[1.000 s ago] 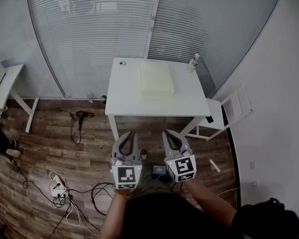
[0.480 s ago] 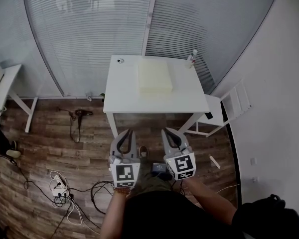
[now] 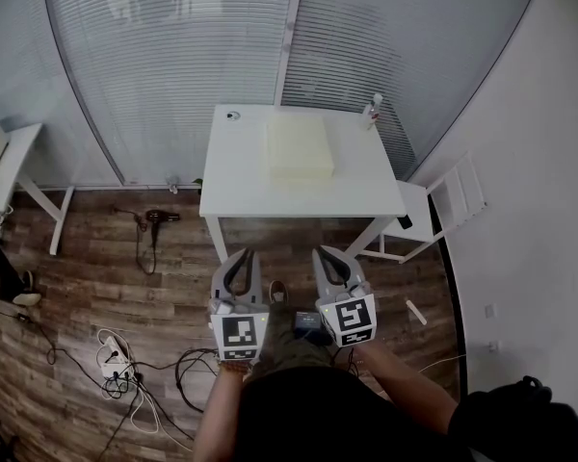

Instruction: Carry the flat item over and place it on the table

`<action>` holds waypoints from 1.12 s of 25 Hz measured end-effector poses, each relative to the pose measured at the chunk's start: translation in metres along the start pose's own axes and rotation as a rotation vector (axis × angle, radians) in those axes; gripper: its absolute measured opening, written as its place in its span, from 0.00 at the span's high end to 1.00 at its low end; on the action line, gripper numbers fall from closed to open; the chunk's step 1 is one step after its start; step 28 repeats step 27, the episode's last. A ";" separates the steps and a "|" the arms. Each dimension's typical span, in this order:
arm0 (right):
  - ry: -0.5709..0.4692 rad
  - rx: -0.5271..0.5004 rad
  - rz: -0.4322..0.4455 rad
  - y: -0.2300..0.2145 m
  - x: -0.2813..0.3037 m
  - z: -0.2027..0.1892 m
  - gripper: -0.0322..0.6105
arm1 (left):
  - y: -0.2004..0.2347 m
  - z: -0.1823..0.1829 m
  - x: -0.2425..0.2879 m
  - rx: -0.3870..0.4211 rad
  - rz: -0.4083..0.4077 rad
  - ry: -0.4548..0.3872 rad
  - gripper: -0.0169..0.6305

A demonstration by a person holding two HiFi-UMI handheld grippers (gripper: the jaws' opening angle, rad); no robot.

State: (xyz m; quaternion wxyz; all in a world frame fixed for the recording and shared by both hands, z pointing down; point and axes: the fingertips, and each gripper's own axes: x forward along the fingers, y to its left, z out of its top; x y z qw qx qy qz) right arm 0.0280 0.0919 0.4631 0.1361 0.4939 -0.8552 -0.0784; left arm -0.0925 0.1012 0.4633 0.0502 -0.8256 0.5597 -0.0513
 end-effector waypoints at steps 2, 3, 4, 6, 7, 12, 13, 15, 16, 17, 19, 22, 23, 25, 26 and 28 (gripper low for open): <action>0.007 0.000 0.002 -0.001 0.000 -0.001 0.95 | -0.001 -0.001 0.002 0.000 -0.001 0.002 0.95; 0.009 0.000 0.002 -0.001 0.001 -0.001 0.95 | -0.001 -0.001 0.002 0.001 -0.002 0.003 0.95; 0.010 0.001 0.002 -0.001 0.001 -0.001 0.95 | -0.001 -0.002 0.002 0.001 -0.002 0.006 0.95; 0.010 0.006 0.003 -0.002 0.004 0.000 0.95 | 0.000 -0.003 0.003 0.002 -0.001 0.011 0.95; 0.010 0.007 0.005 -0.002 0.006 0.000 0.95 | 0.001 -0.004 0.003 0.002 0.000 0.014 0.95; 0.019 0.007 0.014 0.001 0.011 -0.003 0.95 | 0.005 -0.011 0.001 -0.005 0.010 0.031 0.95; 0.021 0.008 0.016 0.002 0.013 -0.004 0.95 | 0.006 -0.013 0.001 -0.007 0.012 0.035 0.95; 0.027 0.013 0.020 0.003 0.016 -0.008 0.95 | 0.008 -0.017 0.002 -0.009 0.013 0.045 0.95; 0.029 0.015 0.021 0.003 0.017 -0.009 0.95 | 0.009 -0.019 0.002 -0.009 0.014 0.050 0.95; 0.030 0.018 0.023 0.003 0.019 -0.010 0.95 | 0.010 -0.021 0.002 -0.009 0.015 0.054 0.95; 0.031 0.020 0.024 0.003 0.022 -0.011 0.95 | 0.012 -0.023 0.002 -0.006 0.017 0.062 0.95; 0.036 0.019 0.024 0.004 0.027 -0.014 0.95 | 0.017 -0.028 0.002 -0.007 0.020 0.073 0.95; 0.040 0.018 0.026 0.004 0.030 -0.015 0.95 | 0.019 -0.030 0.002 -0.009 0.022 0.078 0.95; 0.045 0.018 0.030 0.003 0.035 -0.018 0.95 | 0.023 -0.034 0.005 -0.012 0.026 0.086 0.95; 0.047 0.019 0.032 0.003 0.038 -0.020 0.95 | 0.025 -0.036 0.007 -0.014 0.028 0.089 0.95; 0.050 0.019 0.035 0.002 0.042 -0.021 0.95 | 0.027 -0.038 0.009 -0.016 0.029 0.093 0.95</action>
